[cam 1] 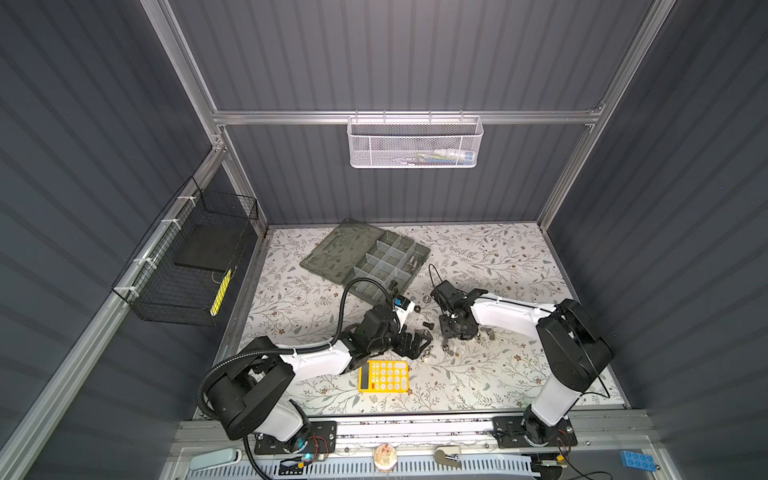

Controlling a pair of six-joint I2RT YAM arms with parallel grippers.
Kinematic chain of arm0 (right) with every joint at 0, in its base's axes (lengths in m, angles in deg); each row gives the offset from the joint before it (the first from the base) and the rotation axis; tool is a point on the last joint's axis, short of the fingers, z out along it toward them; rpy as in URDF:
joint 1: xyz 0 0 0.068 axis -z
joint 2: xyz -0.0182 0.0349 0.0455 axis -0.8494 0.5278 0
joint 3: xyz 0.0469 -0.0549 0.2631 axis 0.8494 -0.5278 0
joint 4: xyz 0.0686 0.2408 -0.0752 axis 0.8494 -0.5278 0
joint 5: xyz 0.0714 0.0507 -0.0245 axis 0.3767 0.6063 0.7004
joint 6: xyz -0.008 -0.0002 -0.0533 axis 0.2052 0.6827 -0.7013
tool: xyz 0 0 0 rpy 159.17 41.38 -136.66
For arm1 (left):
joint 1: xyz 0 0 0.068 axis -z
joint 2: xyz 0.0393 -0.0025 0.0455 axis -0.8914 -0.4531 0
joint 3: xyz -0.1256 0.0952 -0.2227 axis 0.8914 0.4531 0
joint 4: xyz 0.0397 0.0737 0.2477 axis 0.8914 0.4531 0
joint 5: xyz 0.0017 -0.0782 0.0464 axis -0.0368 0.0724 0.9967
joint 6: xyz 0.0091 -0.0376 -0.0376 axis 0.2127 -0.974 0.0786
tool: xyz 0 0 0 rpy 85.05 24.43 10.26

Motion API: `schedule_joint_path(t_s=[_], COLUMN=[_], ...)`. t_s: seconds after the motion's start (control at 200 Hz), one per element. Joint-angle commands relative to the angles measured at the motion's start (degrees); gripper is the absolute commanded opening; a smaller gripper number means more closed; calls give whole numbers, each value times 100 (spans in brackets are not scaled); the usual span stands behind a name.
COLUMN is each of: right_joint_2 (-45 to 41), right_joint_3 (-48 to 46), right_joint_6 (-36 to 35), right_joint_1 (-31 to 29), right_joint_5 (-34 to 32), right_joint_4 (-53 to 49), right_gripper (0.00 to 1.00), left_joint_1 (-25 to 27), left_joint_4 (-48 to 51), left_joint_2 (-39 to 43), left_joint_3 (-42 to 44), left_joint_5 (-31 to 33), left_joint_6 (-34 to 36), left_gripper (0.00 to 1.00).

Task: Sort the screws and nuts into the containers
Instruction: 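Close the right gripper on a black bolt in the pile, then lift the black bolt with the right gripper over an organizer compartment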

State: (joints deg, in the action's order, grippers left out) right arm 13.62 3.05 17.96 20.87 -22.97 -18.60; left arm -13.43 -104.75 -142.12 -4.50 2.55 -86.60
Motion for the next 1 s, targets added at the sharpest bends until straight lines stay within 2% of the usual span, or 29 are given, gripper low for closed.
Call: schedule_joint_path(t_s=[0.0, 0.225, 0.68, 0.996], right_joint_2=[-4, 339, 595, 669], right_joint_3=[45, 422, 520, 573], right_joint_6=[36, -11, 92, 88], right_joint_1=[1, -5, -1, -5], right_joint_5=[-57, -3, -164, -216], right_joint_4=[-132, -353, -584, -640], right_gripper=[44, 36, 27, 17], left_joint_1=[20, 12, 20, 19], left_joint_4=[22, 73, 70, 84], left_joint_2=[139, 168, 194, 230], left_joint_3=[-70, -68, -67, -59], left_joint_5=[17, 76, 83, 106], left_joint_6=[24, 57, 42, 64], left_gripper=[100, 100, 100, 100])
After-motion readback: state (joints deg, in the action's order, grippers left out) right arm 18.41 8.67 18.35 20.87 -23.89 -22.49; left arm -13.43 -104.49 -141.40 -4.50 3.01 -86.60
